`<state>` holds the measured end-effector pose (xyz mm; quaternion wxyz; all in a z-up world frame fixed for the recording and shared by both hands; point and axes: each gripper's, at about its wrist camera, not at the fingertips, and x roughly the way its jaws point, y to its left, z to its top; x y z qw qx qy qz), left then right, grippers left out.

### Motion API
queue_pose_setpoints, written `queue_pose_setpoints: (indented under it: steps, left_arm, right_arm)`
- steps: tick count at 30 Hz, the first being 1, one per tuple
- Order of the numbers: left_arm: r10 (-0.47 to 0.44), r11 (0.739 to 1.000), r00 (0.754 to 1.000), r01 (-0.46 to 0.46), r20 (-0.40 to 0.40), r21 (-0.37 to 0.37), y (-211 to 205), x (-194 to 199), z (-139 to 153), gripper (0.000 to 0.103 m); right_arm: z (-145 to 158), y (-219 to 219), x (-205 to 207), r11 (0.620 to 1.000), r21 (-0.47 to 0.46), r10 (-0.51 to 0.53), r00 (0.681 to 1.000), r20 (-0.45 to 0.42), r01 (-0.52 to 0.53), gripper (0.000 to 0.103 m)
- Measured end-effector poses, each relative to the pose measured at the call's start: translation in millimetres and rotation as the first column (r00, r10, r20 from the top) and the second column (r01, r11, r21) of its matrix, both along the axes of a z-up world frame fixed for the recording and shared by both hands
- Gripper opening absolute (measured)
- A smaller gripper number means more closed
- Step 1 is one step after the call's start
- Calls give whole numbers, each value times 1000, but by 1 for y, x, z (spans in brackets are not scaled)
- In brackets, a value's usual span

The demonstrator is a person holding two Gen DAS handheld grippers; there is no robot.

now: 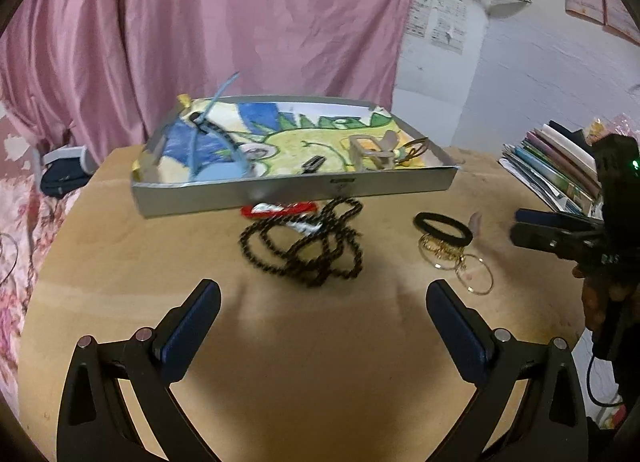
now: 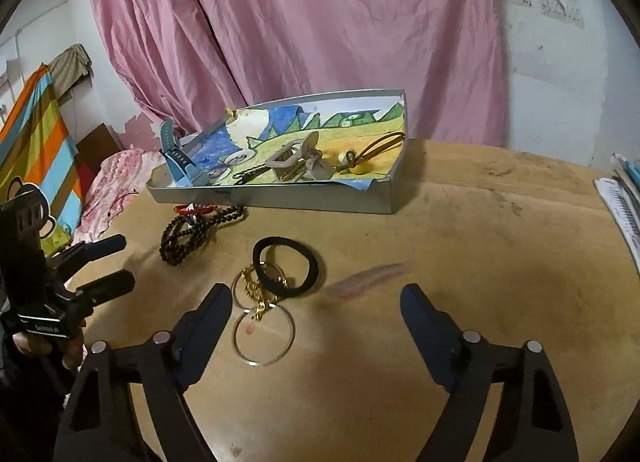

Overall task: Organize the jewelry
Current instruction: 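Grasp the black hair tie with the right tool while the left tool grasps the black bead necklace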

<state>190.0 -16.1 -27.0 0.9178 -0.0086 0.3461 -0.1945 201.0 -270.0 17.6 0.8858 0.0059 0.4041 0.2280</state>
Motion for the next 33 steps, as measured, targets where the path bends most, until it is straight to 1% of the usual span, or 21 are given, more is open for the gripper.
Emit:
queue_pose_setpoints:
  steps: [2, 4, 6, 7, 8, 10, 12, 16, 19, 21, 23, 25, 27, 30, 31, 32, 33]
  left_arm:
    - [-22, 1000, 1000, 22, 0, 11, -6, 7, 1, 97]
    - [-41, 999, 999, 42, -7, 30, -12, 15, 0, 96]
    - [-55, 997, 998, 56, -18, 45, -17, 22, -3, 88]
    - [-60, 997, 998, 61, -31, 55, -19, 27, -4, 82]
    - [-62, 996, 997, 64, -41, 61, -20, 30, -5, 79]
    - [-62, 996, 996, 66, -59, 68, -20, 36, -8, 75]
    - [-64, 996, 995, 69, -75, 64, -20, 39, -9, 70]
    - [-68, 995, 991, 76, -114, 63, -18, 46, -15, 55]
    - [-71, 996, 990, 78, -121, 53, -18, 48, -15, 54]
    - [-71, 995, 990, 78, -123, 54, -18, 49, -15, 52]
    - [-69, 995, 990, 77, -125, 61, -18, 50, -14, 46]
    - [-64, 996, 990, 72, -129, 59, -17, 51, -14, 43]
    - [-58, 996, 990, 67, -131, 60, -16, 52, -14, 38]
    - [-51, 996, 990, 59, -130, 63, -16, 51, -15, 27]
    - [-48, 996, 990, 57, -133, 61, -15, 51, -15, 19]
    - [-47, 997, 990, 56, -136, 59, -15, 51, -15, 14]
    - [-46, 997, 989, 54, -139, 54, -14, 51, -15, 12]
  right_arm:
    - [-2, 2, 6, 1000, -6, 12, 1000, -11, -12, 76]
    - [-4, 5, 13, 1000, -15, 25, 999, -25, -25, 72]
    - [-6, 9, 17, 999, -21, 43, 998, -36, -43, 68]
    - [-7, 11, 19, 998, -25, 53, 998, -40, -54, 67]
    - [-8, 14, 20, 997, -30, 63, 997, -44, -65, 67]
    - [-10, 18, 23, 996, -38, 80, 995, -54, -83, 65]
    - [-12, 23, 26, 994, -43, 100, 993, -63, -103, 61]
    - [-19, 30, 32, 990, -65, 118, 990, -83, -123, 60]
    - [-20, 32, 34, 990, -72, 118, 989, -84, -124, 56]
    - [-21, 33, 35, 990, -64, 120, 989, -88, -126, 48]
    - [-21, 34, 35, 990, -71, 118, 989, -86, -124, 46]
    - [-21, 35, 35, 989, -75, 120, 989, -84, -127, 42]
    - [-21, 35, 34, 988, -76, 125, 989, -84, -132, 35]
    - [-21, 36, 33, 988, -68, 129, 988, -90, -136, 29]
    - [-21, 35, 32, 989, -63, 128, 988, -91, -134, 29]
    - [-21, 36, 33, 990, -58, 127, 988, -94, -132, 28]
    - [-21, 35, 33, 990, -51, 125, 987, -96, -130, 27]
